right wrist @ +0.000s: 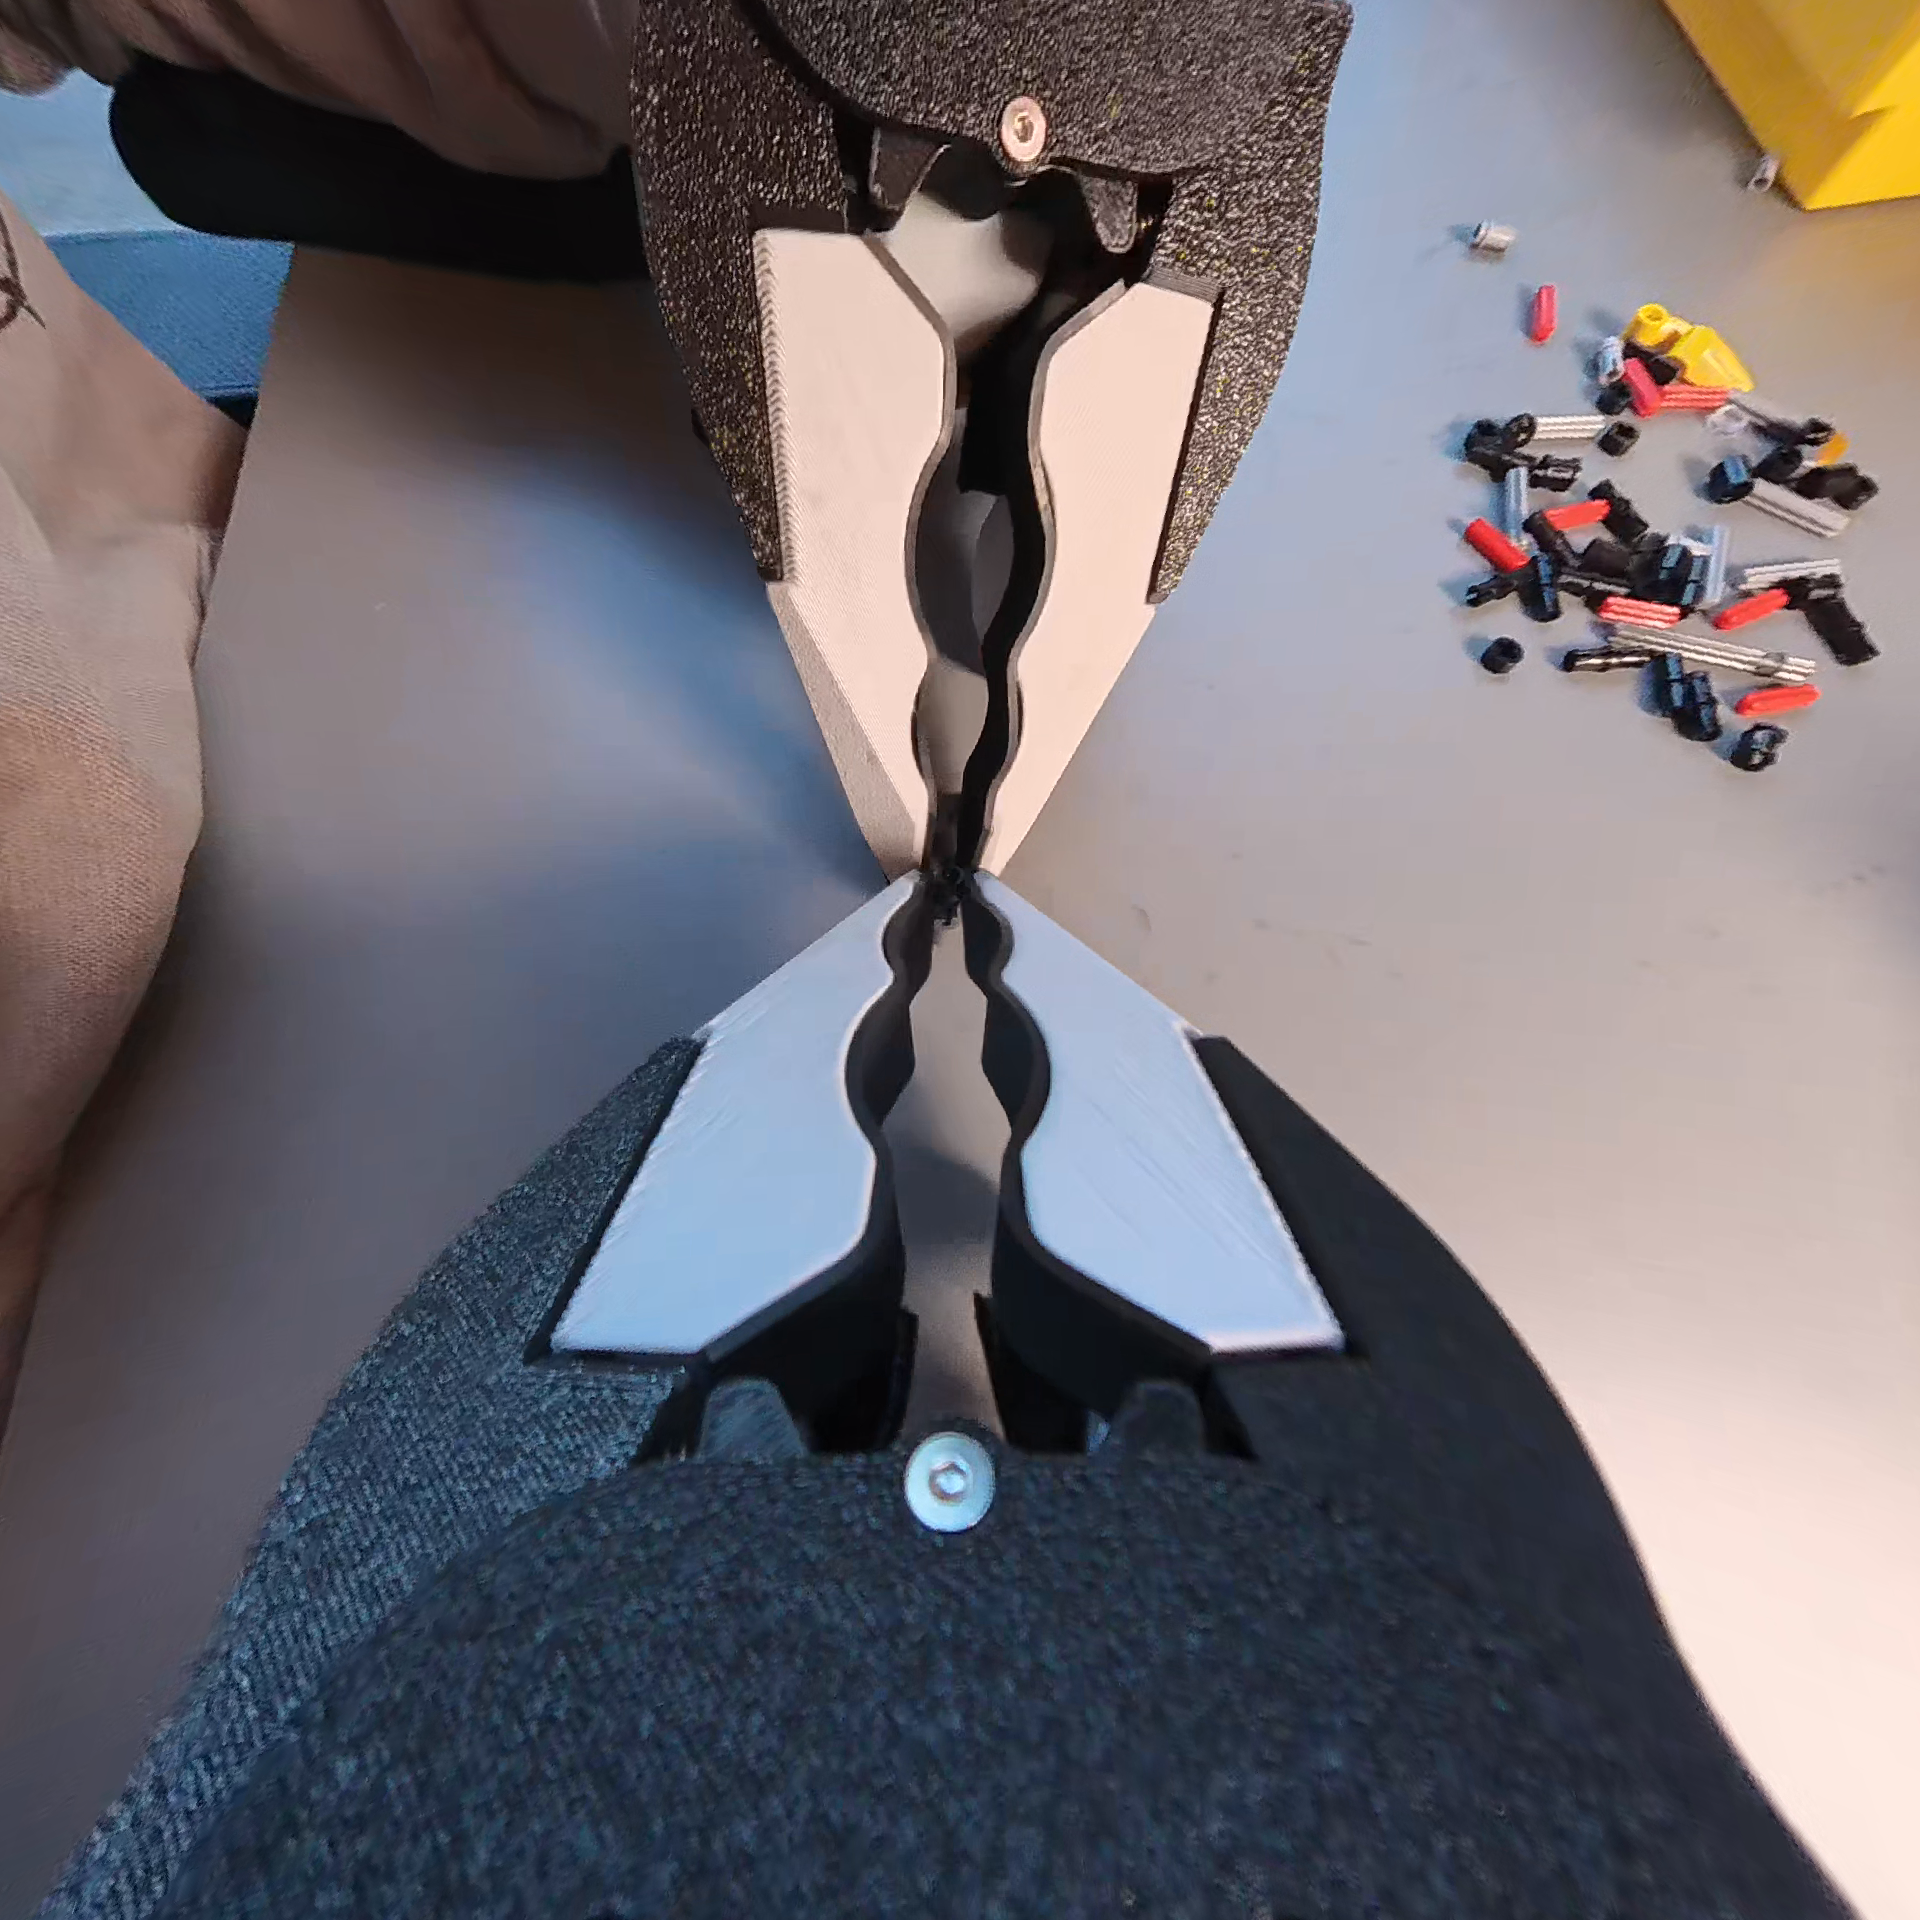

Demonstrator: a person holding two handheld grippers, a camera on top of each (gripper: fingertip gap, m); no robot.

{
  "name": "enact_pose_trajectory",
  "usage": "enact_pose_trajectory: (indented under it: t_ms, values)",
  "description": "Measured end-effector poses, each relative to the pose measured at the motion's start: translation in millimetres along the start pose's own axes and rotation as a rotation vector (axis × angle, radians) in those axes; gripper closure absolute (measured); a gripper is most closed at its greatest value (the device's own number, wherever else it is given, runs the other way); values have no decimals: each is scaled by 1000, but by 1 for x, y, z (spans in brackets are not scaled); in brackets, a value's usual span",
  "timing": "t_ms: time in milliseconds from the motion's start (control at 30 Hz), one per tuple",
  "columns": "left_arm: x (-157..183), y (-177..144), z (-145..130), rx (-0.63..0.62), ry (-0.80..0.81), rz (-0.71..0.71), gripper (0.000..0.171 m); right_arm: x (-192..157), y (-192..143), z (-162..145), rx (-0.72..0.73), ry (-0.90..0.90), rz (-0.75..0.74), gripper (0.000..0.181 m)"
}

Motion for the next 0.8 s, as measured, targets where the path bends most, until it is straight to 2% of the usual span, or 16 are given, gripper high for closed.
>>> enact_pose_trajectory:
  t_ms: [100,200,533,800]
  values:
    - [1,-1,0,-15,-4,9,165,-1,0,3,35,6,8,180]
    - [1,-4,5,15,-20,0,165,3,-5,7,145,87,19,181]
    - [9,-26,16,84,-6,-44,165,4,-16,33,319,129,28,181]
    - [10,-32,20,121,7,-66,163,7,-19,41,375,123,17,181]
Point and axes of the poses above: each gripper's, where its closed fingertips meet, y out along the fingers, z out of its top, x = y × z across the jaws, the point moved 1 cm from there along -y, back along the fingers, and after that the axes turned 7 degrees about -y, right-handed, at the moved point
